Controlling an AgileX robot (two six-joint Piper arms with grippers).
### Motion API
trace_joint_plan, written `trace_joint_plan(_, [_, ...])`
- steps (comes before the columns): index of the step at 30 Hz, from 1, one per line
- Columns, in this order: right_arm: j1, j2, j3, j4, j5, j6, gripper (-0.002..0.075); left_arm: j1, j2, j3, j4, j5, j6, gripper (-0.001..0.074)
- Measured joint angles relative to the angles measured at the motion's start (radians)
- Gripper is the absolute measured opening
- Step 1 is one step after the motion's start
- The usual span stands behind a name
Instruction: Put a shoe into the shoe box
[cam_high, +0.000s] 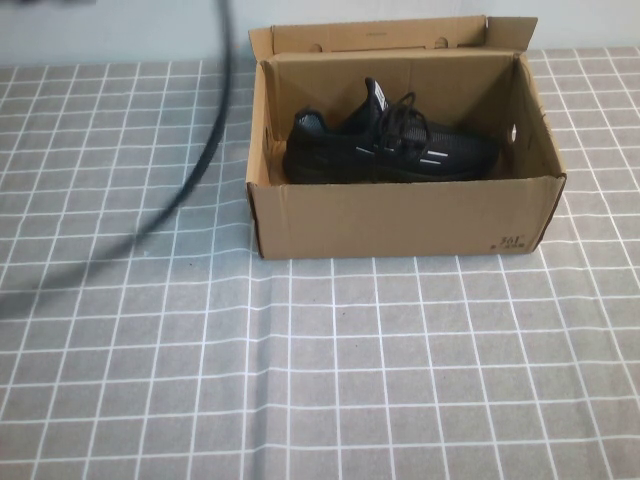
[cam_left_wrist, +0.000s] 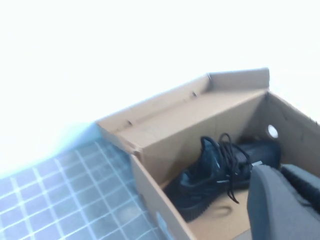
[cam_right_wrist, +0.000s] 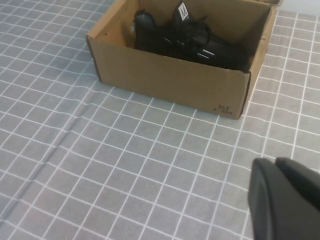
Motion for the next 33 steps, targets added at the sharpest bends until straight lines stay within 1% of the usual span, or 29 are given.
trace_joint_plan(6, [0.000,-0.150,0.087,0.008,0.004,-0.004,-0.0016,0.000,-0.404,0.434,-0.006,-0.261,0.032,-0.0001])
trace_joint_plan(9, [0.000,-0.207,0.145,0.008,-0.039,-0.005,-0.0016,0.000,-0.597,0.650,-0.012,-0.379,0.039,-0.0001])
trace_joint_plan(12, [0.000,-0.241,0.196,0.011,-0.090,-0.005,-0.0016,0.000,-0.765,0.808,-0.018,-0.487,0.041,-0.0001])
trace_joint_plan(15, [0.000,-0.243,0.237,0.013,-0.142,-0.005,-0.0016,0.000,-0.891,0.918,-0.025,-0.535,0.041,-0.0001])
trace_joint_plan(21, [0.000,-0.243,0.315,0.036,-0.290,-0.018,-0.0016,0.000,-1.011,1.108,-0.029,-0.558,0.041,-0.0001])
trace_joint_plan(27, [0.000,-0.243,0.421,0.070,-0.454,-0.026,-0.0016,0.000,-1.016,1.312,-0.029,-0.560,0.041,-0.0001])
trace_joint_plan(30, [0.000,-0.243,0.470,0.085,-0.533,-0.029,-0.0016,0.000,-1.016,1.417,-0.029,-0.604,0.041,-0.0001])
trace_joint_plan(33, [0.000,-0.243,0.510,0.089,-0.600,-0.029,-0.0016,0.000,-1.016,1.475,-0.030,-0.637,0.041,-0.0001])
